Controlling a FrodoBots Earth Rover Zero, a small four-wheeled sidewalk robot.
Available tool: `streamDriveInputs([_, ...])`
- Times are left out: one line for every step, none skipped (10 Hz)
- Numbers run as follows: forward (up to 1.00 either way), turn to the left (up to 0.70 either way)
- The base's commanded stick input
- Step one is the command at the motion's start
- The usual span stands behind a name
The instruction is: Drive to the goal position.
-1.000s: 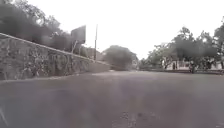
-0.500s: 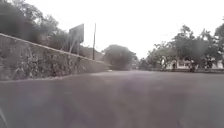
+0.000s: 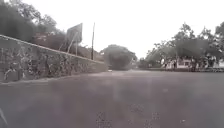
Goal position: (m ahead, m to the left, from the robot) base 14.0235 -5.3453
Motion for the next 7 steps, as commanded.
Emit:
streamDriveInputs([0.7, 0.0])
streamDriveInputs([0.7, 0.0])
streamDriveInputs([0.7, 0.0])
streamDriveInputs([0.7, 0.0])
streamDriveInputs([0.7, 0.0])
streamDriveInputs([0.7, 0.0])
streamDriveInputs([0.7, 0.0])
